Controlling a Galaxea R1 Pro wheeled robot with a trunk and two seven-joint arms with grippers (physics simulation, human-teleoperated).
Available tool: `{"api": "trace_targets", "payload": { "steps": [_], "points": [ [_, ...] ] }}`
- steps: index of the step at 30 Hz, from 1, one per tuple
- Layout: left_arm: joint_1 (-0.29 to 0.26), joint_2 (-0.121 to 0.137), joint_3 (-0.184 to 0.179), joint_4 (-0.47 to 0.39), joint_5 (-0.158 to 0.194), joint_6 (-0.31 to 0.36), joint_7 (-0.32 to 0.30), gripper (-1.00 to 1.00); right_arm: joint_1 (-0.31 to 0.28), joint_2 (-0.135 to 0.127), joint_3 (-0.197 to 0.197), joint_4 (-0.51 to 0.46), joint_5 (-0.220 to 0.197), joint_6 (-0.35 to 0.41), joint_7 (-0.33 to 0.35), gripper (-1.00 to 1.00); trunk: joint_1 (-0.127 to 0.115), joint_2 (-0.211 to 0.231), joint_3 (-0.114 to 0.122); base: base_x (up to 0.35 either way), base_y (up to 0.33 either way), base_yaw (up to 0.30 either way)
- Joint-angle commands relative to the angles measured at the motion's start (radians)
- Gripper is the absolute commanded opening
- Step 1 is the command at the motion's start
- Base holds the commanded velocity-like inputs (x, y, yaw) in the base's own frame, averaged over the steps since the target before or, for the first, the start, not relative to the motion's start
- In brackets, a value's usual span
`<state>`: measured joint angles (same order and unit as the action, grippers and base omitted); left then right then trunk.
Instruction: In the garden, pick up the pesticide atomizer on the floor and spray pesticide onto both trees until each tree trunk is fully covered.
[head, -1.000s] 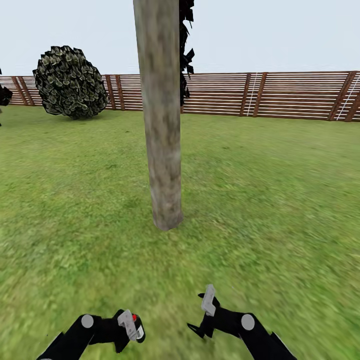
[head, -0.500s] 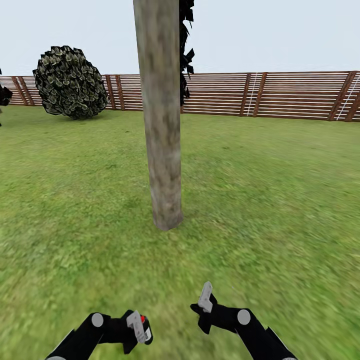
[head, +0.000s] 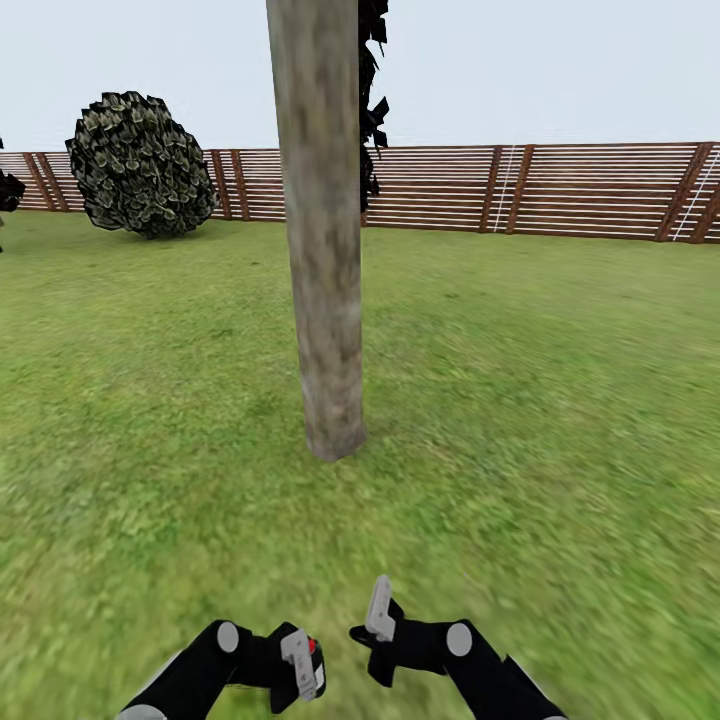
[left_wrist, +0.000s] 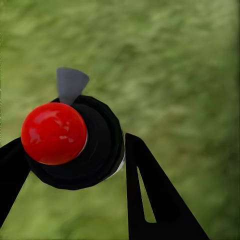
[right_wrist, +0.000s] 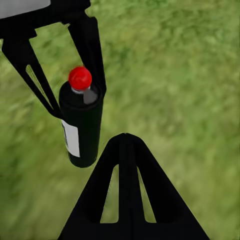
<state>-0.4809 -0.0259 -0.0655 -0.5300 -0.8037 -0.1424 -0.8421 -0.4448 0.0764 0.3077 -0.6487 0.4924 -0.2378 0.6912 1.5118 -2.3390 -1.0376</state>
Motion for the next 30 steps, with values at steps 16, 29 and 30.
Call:
{"api": "trace_targets", "payload": {
  "steps": [16,29,30],
  "points": [
    [-0.015,-0.036,-0.002,-0.002,0.001,0.053,-0.001,-1.00,0.000,0.010,0.001,0.002,0.000,0.000,0.001,-1.00,0.000,0.000,0.000,0.000,0.000,0.000],
    [-0.015,-0.068,-0.045,-0.071,0.001,0.055,-0.016,-1.00,0.000,0.010,0.001,0.002,0.000,0.000,0.001,-1.00,0.000,0.000,0.000,0.000,0.000,0.000],
    [-0.015,-0.068,-0.046,-0.072,0.001,0.055,-0.016,-1.00,0.000,0.010,0.001,0.002,0.000,0.000,0.001,-1.00,0.000,0.000,0.000,0.000,0.000,0.000]
  ]
}}
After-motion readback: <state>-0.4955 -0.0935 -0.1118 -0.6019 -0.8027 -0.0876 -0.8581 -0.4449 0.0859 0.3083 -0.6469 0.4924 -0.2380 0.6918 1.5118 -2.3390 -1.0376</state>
